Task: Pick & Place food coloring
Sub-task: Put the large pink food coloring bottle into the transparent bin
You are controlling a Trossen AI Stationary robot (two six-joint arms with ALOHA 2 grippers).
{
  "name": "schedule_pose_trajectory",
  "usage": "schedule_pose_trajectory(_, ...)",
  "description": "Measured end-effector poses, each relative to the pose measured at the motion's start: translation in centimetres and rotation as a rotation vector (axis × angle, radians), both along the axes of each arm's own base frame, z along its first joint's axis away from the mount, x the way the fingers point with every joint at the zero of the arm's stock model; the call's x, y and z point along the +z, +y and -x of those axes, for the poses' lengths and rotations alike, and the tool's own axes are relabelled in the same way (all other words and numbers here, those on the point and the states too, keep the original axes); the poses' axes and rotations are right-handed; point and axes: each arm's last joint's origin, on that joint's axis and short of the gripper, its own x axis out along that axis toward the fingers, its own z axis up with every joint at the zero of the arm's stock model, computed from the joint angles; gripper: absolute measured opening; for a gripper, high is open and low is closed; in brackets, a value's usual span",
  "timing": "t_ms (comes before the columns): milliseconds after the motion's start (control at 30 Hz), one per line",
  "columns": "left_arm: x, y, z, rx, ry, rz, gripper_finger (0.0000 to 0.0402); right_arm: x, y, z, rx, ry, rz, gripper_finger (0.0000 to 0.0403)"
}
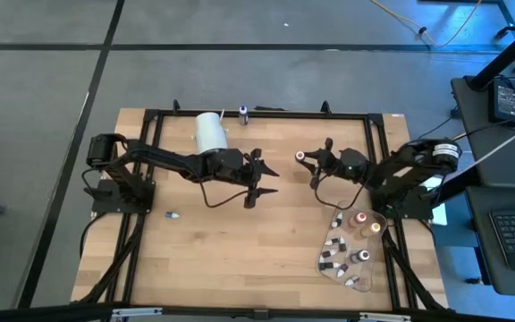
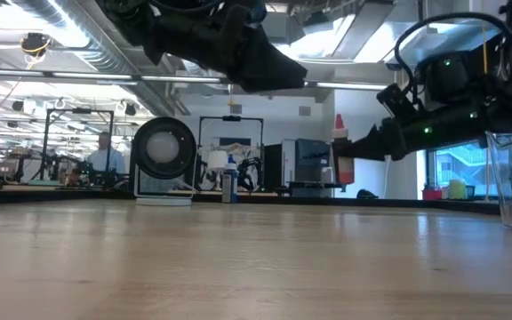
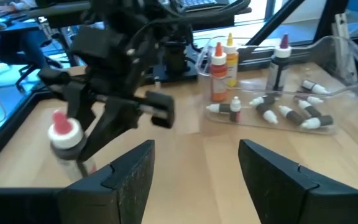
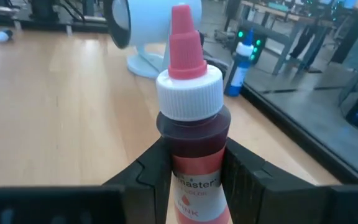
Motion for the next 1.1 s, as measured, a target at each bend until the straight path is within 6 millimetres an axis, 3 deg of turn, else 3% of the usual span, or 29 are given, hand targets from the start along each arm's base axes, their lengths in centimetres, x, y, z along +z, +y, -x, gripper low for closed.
schedule_pose_trajectory(400, 0.2, -0.9, -0.1, -0.026, -0.017, -0.001, 0.023, -2.1, 0.0, 0.0, -0.005, 0.087, -0.086, 0.0121)
schedule_pose_trajectory(633, 0.1, -0.8, -0.1, -0.005, -0.015, -0.007, 0.0228, -2.8, -0.3, -0.9, -0.009, 0.093, -0.111, 0.015)
schedule_pose_trajectory(833, 0.1, -0.8, -0.1, -0.006, -0.015, -0.006, 0.0227, -1.8, -0.7, -2.3, 0.023, 0.008, -0.067, 0.0186)
schedule_pose_trajectory(1100, -0.6, -0.8, 0.1, -0.001, 0.064, 0.015, 0.023, -0.9, -1.2, -3.6, 0.006, -0.075, -0.141, 0.0208)
